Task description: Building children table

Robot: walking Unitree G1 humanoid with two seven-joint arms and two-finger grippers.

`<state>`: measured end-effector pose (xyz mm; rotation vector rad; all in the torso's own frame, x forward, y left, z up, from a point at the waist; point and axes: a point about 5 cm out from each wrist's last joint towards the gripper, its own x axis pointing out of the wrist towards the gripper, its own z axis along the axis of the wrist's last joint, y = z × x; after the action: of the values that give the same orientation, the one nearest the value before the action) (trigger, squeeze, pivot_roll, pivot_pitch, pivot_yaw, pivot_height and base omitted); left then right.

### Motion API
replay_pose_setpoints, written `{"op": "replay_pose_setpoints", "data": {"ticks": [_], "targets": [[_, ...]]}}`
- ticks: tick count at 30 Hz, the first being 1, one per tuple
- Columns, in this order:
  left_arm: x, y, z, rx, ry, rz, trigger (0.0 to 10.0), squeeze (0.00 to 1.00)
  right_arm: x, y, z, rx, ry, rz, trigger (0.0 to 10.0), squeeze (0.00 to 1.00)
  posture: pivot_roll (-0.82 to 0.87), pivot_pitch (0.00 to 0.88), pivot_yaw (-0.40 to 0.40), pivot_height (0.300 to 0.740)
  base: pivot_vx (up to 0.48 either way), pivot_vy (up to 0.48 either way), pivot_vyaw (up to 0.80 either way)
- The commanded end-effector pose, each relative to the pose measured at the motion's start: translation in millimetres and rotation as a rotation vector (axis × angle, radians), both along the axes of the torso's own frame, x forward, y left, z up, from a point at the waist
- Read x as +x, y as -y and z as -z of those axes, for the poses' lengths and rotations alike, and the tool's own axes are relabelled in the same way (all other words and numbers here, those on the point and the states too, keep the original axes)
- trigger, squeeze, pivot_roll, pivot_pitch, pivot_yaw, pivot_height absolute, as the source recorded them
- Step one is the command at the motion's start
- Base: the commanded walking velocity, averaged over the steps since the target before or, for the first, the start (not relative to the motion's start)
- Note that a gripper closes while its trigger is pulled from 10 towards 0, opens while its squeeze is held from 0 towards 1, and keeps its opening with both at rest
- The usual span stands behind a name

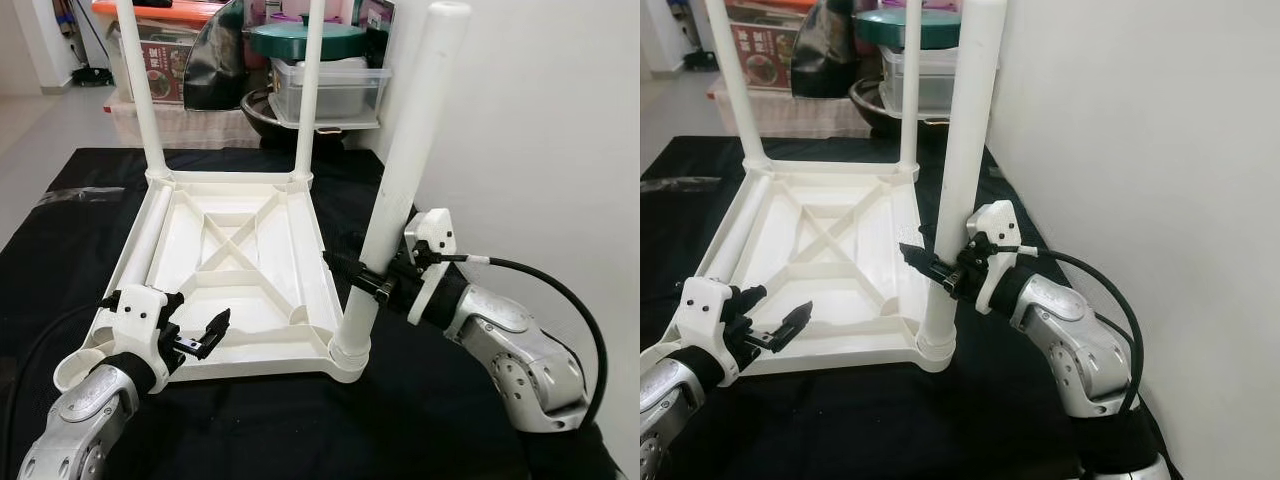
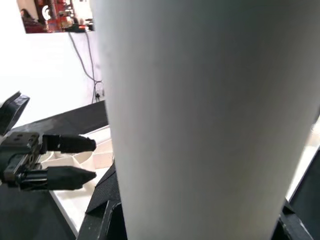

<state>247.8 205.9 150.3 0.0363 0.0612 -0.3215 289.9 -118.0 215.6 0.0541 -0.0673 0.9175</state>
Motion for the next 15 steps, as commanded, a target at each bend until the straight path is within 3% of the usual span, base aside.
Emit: {"op": "replay_pose_setpoints", "data": {"ticks": [1,3,5,7,8,10,11,13,14,15], "targets": [[-0.2,-0.2,3.8,0.006,-0.014,-0.003,10.0,0.0,1.3,-5.5,17.2,-0.015,-0.087,0.013,0.0,0.0,0.08,0.0,-0.119,0.74,0.0,0.0,0.0],[-0.2,-0.8,3.9,0.009,-0.014,-0.007,10.0,0.0,6.8,-4.6,29.3,-0.086,-0.11,0.167,0.0,0.0,0.08,0.0,-0.117,0.74,0.0,0.0,0.0],[-0.2,-1.0,3.8,0.01,-0.014,-0.008,10.0,0.0,8.4,-3.8,32.3,-0.108,-0.107,0.221,0.0,0.0,0.08,0.0,-0.117,0.74,0.0,0.0,0.0],[0.3,-1.5,3.8,0.012,-0.014,-0.012,10.0,0.0,14.9,3.6,41.9,-0.151,-0.148,0.419,0.0,0.0,0.07,0.0,-0.112,0.74,0.0,0.0,0.0],[0.3,-1.5,3.8,0.012,-0.014,-0.012,10.0,0.0,14.9,3.6,41.9,-0.151,-0.148,0.419,0.0,0.0,0.07,0.0,-0.112,0.74,0.0,0.0,0.0],[0.9,-1.6,3.8,0.013,-0.014,-0.015,10.0,0.0,22.9,20.6,51.9,-0.177,-0.194,0.666,0.0,0.0,0.07,0.0,-0.113,0.74,0.0,0.0,0.0],[0.9,-1.6,3.8,0.013,-0.014,-0.015,10.0,0.0,22.9,20.6,51.9,-0.177,-0.194,0.666,0.0,0.0,0.07,0.0,-0.113,0.74,0.0,0.0,0.0],[1.6,-2.2,4.0,0.016,-0.014,-0.02,10.0,0.0,27.8,39.8,59.2,-0.156,-0.248,0.874,0.0,0.0,0.07,0.0,-0.118,0.74,0.0,0.0,0.0],[1.6,-2.2,4.0,0.016,-0.014,-0.02,10.0,0.0,27.8,39.8,59.2,-0.156,-0.248,0.874,0.0,0.0,0.07,0.0,-0.118,0.74,0.0,0.0,0.0],[2.5,-4.1,4.4,0.021,-0.016,-0.037,10.0,0.0,28.9,51.4,62.9,-0.138,-0.276,0.991,0.0,0.0,0.07,0.0,-0.118,0.74,0.0,0.0,0.0]]}}
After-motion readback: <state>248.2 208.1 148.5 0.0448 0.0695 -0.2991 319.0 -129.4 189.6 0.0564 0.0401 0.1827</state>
